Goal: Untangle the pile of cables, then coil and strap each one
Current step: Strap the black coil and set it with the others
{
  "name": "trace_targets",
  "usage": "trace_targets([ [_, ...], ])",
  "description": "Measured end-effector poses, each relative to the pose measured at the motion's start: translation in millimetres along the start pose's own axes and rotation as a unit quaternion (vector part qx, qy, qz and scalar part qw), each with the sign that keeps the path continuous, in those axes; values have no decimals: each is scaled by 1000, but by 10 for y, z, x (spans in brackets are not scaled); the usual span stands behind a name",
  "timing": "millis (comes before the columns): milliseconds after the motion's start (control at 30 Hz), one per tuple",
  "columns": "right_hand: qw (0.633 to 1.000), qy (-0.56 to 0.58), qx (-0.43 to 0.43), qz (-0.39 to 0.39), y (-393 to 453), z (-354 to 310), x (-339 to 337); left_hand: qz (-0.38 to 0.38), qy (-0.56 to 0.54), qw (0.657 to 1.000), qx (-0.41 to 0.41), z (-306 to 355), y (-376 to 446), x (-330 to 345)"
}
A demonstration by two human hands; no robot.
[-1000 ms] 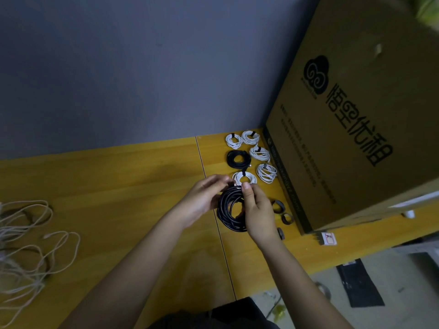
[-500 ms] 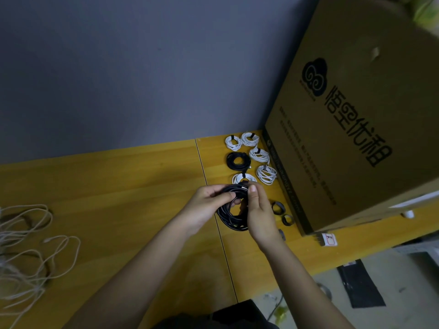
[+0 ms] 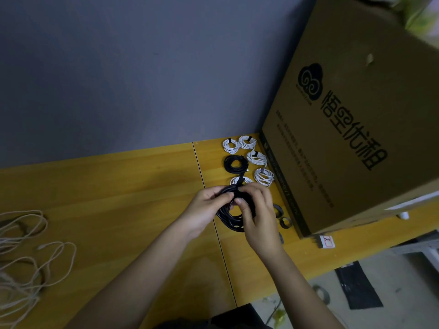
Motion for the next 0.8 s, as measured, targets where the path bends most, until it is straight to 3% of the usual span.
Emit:
trace_targets([
  [233, 998, -56, -12, 36, 21, -42, -8, -12, 71, 997, 4, 43, 29, 14],
  [400, 985, -142, -78, 62, 31, -25, -31, 2, 112, 994, 12, 28, 15, 75],
  [600, 981, -143, -73, 111, 40, -56, -69, -2, 90, 996, 26, 78, 12, 132],
  [800, 981, -130, -59, 130, 124, -76, -88, 63, 150, 985, 48, 86, 26, 224],
])
Point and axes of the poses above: each hand's wrist, its own y-axis towards the middle knuckle, its own x-axis out of the palm, z = x × y, the point moved 1 cm from there along y, towards the middle knuckle, and after that the axes turned 1 degree about z, right-handed, at the moved point
